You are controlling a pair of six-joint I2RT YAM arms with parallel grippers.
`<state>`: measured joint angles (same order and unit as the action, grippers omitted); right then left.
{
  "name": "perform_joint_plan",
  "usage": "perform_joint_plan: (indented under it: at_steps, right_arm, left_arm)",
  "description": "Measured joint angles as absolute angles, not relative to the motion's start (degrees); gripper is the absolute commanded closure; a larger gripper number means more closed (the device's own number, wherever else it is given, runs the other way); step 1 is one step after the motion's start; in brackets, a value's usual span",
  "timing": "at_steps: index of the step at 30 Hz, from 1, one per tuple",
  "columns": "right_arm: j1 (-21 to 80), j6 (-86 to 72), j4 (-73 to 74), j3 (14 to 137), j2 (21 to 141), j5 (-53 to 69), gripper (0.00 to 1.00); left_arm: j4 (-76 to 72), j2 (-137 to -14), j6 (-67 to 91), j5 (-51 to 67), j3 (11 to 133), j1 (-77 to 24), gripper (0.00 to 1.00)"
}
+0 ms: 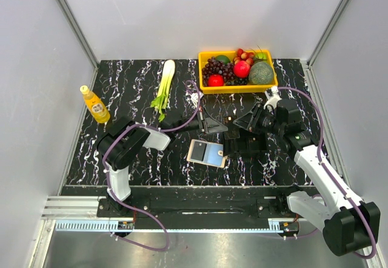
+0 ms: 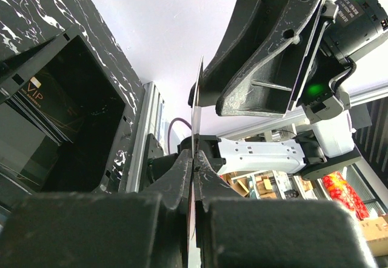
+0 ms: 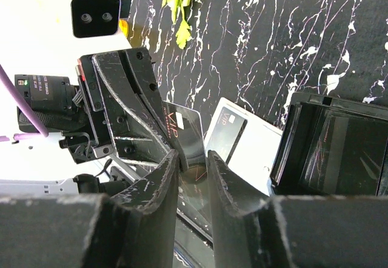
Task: Put the credit cards into the card holder
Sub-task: Insert the credit card into the card holder.
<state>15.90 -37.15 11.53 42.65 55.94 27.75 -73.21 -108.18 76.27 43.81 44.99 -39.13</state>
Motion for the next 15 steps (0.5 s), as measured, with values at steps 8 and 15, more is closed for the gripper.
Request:
perform_joint_plan:
  at_steps: [8, 15]
  right_arm:
    - [15.9, -37.19, 11.88, 42.5, 55.94, 28.4, 0.67]
    - [15.9, -37.15, 12.49, 42.5, 55.92, 29.02, 0.62]
  left_arm:
    - [-73.32, -108.18, 77.38, 45.23, 45.01, -39.09, 1.0]
    - [-73.38, -108.18, 78.13, 46.35, 45.08, -39.07, 1.0]
